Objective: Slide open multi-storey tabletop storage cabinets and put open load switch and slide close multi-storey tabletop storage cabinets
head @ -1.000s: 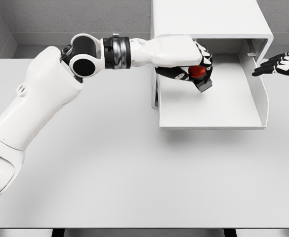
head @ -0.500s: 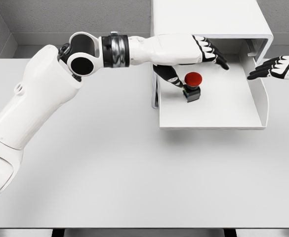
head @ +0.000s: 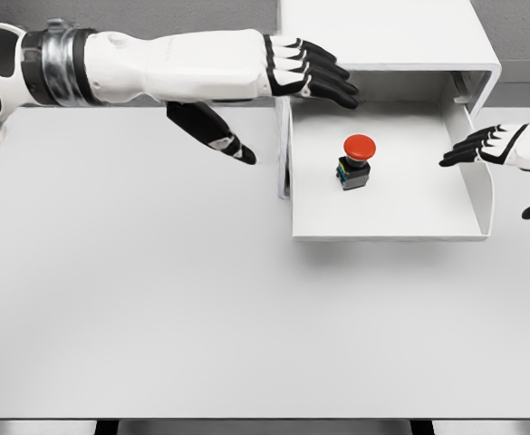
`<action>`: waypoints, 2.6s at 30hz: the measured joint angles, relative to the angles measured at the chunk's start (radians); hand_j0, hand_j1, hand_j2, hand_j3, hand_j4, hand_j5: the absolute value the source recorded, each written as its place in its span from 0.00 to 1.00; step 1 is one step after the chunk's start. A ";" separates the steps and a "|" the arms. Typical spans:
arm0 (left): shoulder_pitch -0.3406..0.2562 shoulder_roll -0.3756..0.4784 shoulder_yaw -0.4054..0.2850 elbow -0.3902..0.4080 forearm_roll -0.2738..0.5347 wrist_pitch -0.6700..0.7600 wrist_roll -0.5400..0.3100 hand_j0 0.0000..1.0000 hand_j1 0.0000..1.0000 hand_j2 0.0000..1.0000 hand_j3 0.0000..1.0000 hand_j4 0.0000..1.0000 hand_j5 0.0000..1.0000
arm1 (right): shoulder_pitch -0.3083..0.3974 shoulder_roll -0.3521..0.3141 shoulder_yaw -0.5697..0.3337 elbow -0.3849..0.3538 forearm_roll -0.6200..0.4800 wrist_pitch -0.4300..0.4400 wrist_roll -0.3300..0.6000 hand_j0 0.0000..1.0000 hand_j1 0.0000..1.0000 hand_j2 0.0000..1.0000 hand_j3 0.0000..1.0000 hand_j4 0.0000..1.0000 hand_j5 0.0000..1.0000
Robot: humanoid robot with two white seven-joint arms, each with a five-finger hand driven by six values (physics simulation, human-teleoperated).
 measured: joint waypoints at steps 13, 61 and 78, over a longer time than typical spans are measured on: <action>0.087 0.187 -0.067 -0.054 0.098 -0.001 -0.002 1.00 1.00 1.00 1.00 1.00 1.00 | 0.029 0.011 -0.003 -0.006 -0.002 0.000 -0.013 1.00 1.00 1.00 1.00 1.00 1.00; 0.086 0.205 -0.093 -0.004 0.089 0.000 -0.002 1.00 1.00 1.00 1.00 1.00 1.00 | 0.098 0.032 -0.003 -0.024 0.000 0.001 -0.050 1.00 1.00 1.00 1.00 1.00 1.00; 0.089 0.206 -0.094 -0.001 0.086 0.000 -0.002 1.00 1.00 1.00 1.00 1.00 1.00 | 0.115 0.071 -0.003 -0.023 -0.002 0.001 -0.051 1.00 1.00 1.00 1.00 1.00 1.00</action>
